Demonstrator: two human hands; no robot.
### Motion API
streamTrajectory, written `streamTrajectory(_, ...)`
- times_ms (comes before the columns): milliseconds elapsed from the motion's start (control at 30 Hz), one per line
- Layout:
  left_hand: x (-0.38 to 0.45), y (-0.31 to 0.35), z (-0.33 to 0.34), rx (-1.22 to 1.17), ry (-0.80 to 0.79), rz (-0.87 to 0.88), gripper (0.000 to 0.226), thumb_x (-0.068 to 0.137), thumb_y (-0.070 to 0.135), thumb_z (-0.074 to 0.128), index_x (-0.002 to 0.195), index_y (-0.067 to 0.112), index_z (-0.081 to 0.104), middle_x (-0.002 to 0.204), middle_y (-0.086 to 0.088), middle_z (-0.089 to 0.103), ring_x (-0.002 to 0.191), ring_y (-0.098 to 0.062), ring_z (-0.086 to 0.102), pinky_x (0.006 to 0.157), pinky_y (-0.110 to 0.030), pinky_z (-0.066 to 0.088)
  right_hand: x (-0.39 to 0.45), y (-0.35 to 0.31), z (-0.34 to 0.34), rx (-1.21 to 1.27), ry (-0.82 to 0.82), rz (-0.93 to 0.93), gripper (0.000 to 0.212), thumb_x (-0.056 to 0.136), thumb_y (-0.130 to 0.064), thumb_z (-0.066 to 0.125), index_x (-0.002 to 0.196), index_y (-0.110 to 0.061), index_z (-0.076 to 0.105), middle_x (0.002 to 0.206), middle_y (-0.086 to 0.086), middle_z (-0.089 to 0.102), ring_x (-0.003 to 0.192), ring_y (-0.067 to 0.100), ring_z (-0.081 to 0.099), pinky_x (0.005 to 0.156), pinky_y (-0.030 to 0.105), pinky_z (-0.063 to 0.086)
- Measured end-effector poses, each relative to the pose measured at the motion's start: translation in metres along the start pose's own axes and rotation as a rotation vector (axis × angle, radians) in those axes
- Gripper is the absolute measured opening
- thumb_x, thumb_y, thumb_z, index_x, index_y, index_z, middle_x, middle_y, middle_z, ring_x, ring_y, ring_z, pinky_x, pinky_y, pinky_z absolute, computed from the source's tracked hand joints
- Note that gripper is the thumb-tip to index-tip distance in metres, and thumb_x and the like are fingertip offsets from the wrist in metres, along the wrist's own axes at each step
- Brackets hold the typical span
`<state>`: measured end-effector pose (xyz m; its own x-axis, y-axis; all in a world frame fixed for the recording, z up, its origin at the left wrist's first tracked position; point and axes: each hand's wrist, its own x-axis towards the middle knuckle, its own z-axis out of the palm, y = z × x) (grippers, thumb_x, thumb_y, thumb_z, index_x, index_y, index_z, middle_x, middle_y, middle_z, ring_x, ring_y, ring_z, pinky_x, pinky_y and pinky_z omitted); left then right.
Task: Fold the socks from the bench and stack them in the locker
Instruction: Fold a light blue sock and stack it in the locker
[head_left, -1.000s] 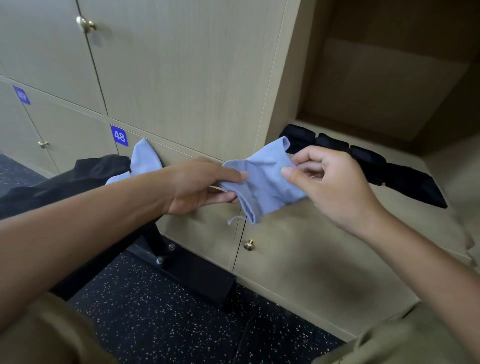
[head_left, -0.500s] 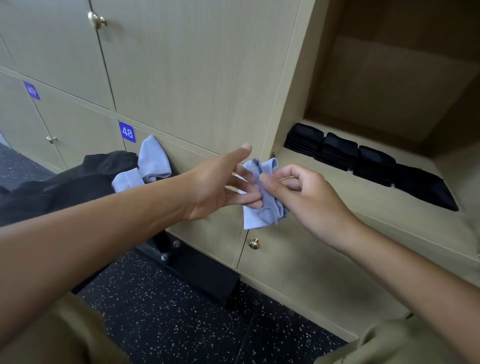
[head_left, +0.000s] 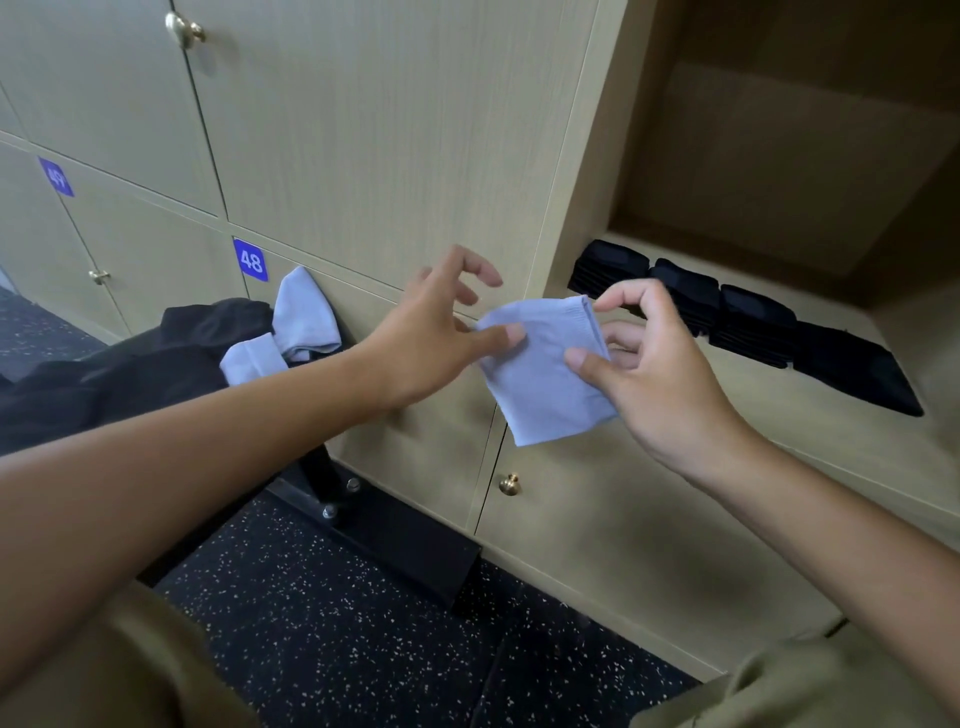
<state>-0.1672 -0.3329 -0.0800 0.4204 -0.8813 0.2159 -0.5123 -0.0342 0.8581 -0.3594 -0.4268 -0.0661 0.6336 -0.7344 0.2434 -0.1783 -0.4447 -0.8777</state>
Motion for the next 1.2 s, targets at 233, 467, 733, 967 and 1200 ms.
streamTrajectory(233,0.003,-0.009,-0.012,-0.129,-0.247,0.029,0.025,0.089,0.039,0.074,0.102,0.024,0.06,0.118,-0.002,0.068,0.097,-0.023,0.067,0.09,-0.042,0.057,0.001,0.004,-0.009,0.049,-0.09,-0.095,0.044,0.096,0.003,0.06,0.106,-0.04,0.053,0.108,-0.002,0.069,0.084,0.014,0.072,0.069,0.028,0.053)
streamTrajectory(467,0.0,-0.007,-0.012,-0.234,-0.279,0.035,0.013,0.096,0.018,0.071,0.095,0.009,0.063,0.098,-0.005,0.07,0.094,-0.019,0.068,0.088,-0.043,0.062,0.002,0.007,-0.012,0.031,-0.13,-0.081,0.026,0.098,0.004,0.056,0.11,-0.016,0.068,0.105,0.002,0.075,0.095,0.02,0.074,0.081,0.031,0.058)
streamTrajectory(733,0.001,-0.008,-0.016,-0.085,-0.226,0.041,0.026,0.091,0.017,0.076,0.086,-0.005,0.064,0.085,-0.007,0.07,0.072,-0.009,0.067,0.072,-0.013,0.05,0.003,0.006,-0.015,-0.035,0.02,-0.096,0.016,0.087,-0.015,0.079,0.094,-0.028,0.076,0.09,-0.005,0.077,0.084,0.024,0.072,0.081,0.042,0.058)
streamTrajectory(967,0.003,-0.005,-0.016,-0.034,-0.181,0.101,0.019,0.092,0.017,0.076,0.084,0.0,0.071,0.081,-0.005,0.07,0.074,-0.007,0.062,0.074,-0.014,0.049,0.003,0.007,-0.014,0.021,-0.01,-0.037,0.009,0.089,-0.014,0.076,0.09,-0.023,0.073,0.08,0.004,0.078,0.072,0.015,0.074,0.064,0.028,0.056)
streamTrajectory(1200,0.001,-0.007,-0.017,-0.153,-0.341,-0.029,0.028,0.096,0.027,0.07,0.105,0.001,0.078,0.109,-0.017,0.076,0.111,-0.037,0.068,0.096,-0.032,0.058,0.009,0.009,-0.021,0.068,0.057,0.025,0.008,0.097,-0.015,0.066,0.102,-0.012,0.073,0.095,0.006,0.077,0.08,0.016,0.073,0.074,0.033,0.056)
